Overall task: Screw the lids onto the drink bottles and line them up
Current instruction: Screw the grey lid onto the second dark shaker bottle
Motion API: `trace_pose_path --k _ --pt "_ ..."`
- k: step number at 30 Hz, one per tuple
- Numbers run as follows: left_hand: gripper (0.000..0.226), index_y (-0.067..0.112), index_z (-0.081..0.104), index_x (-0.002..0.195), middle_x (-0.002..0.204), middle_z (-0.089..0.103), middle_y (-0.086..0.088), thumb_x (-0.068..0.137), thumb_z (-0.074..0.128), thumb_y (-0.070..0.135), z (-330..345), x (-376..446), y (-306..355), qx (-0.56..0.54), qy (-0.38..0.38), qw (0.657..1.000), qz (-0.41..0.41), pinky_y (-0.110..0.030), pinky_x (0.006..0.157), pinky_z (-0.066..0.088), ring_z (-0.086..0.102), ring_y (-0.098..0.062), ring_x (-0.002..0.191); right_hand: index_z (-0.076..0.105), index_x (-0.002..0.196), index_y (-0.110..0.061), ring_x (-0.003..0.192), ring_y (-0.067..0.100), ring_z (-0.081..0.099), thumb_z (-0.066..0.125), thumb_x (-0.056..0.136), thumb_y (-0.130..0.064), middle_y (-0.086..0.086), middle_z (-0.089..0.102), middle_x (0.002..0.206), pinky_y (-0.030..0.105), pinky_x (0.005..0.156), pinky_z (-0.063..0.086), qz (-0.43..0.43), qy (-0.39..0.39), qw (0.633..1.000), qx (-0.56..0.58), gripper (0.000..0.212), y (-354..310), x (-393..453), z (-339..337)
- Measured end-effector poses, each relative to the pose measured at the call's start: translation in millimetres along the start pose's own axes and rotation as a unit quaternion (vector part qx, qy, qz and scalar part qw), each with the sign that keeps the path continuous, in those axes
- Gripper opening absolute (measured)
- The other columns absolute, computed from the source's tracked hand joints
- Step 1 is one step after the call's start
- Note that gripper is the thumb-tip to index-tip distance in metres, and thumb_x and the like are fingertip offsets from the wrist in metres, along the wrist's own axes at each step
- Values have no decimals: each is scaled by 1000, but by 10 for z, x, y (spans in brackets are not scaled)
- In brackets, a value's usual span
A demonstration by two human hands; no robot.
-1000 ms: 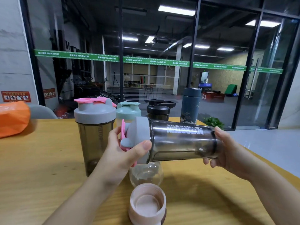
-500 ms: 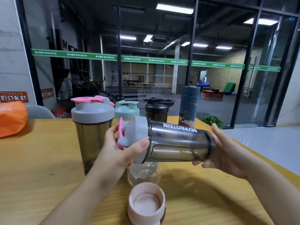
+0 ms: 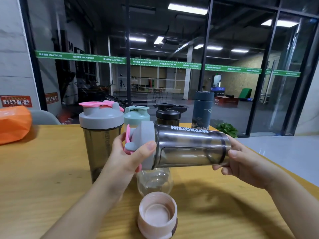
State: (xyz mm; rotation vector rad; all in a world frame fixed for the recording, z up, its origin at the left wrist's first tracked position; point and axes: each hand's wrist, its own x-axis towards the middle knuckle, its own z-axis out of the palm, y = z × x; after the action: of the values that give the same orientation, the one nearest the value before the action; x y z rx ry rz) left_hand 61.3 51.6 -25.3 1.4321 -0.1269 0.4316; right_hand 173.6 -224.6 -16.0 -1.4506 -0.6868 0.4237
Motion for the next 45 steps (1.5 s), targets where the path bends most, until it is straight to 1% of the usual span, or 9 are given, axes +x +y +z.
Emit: trace_pose_path --k 9,13,19,24,30,36,39,42,45 --pt "106 33 35 133 118 61 4 38 81 47 59 -17 -4 13 -2 1000 13 -30 80 53 65 -13 103 53 120 -9 42 13 35 45 68 -63 -1 57 55 23 44 27 18 33 994 -99 75 104 87 40" --pt "111 34 35 134 119 61 4 35 83 52 37 -18 5 30 -4 999 12 -34 84 53 65 -15 104 56 119 -11 44 16 31 33 64 -72 13 57 61 23 42 25 49 39 991 -121 86 129 104 97" --pt "116 36 35 133 116 62 6 30 85 55 27 -20 2 24 -1 1000 6 -30 80 51 65 -13 100 55 121 -16 49 16 39 24 75 -75 8 57 62 24 46 32 91 45 990 -100 81 124 97 101" --pt "121 32 37 134 119 63 2 27 87 55 40 -6 -1 6 8 1000 5 -33 81 51 65 -14 103 60 123 -23 70 22 64 62 52 -84 6 71 100 26 56 53 76 -20 997 -4 93 67 72 63" --pt "117 29 35 136 114 60 1 32 82 52 26 -14 10 -13 12 1000 -5 -28 75 48 61 -16 100 40 136 -43 99 30 64 84 57 -36 9 60 127 31 74 56 36 -58 998 13 91 15 17 -24" --pt "125 26 40 134 109 64 -1 23 86 62 14 0 -4 -13 15 1000 -8 -29 72 51 65 -12 93 43 136 -32 81 27 67 84 52 -32 12 66 114 26 63 56 -2 0 1000 4 93 5 25 14" --pt "124 27 40 135 114 62 -3 26 86 63 25 -4 -7 -16 9 1000 -10 -35 79 51 63 -18 99 48 130 -25 59 18 58 85 49 -52 6 67 92 24 56 51 -18 10 1000 -22 93 -10 30 59" --pt "119 28 37 135 112 63 1 30 85 54 46 -17 1 -11 0 1000 -6 -23 69 53 67 -11 91 53 122 -20 47 16 45 74 54 -69 0 65 77 22 49 44 -16 17 998 -54 86 10 44 79" --pt "117 29 35 135 114 62 1 31 84 51 56 -20 2 -1 -2 1000 -3 -24 73 52 67 -12 96 53 121 -13 44 16 38 53 70 -66 0 65 70 23 44 39 15 33 996 -86 74 23 51 102"
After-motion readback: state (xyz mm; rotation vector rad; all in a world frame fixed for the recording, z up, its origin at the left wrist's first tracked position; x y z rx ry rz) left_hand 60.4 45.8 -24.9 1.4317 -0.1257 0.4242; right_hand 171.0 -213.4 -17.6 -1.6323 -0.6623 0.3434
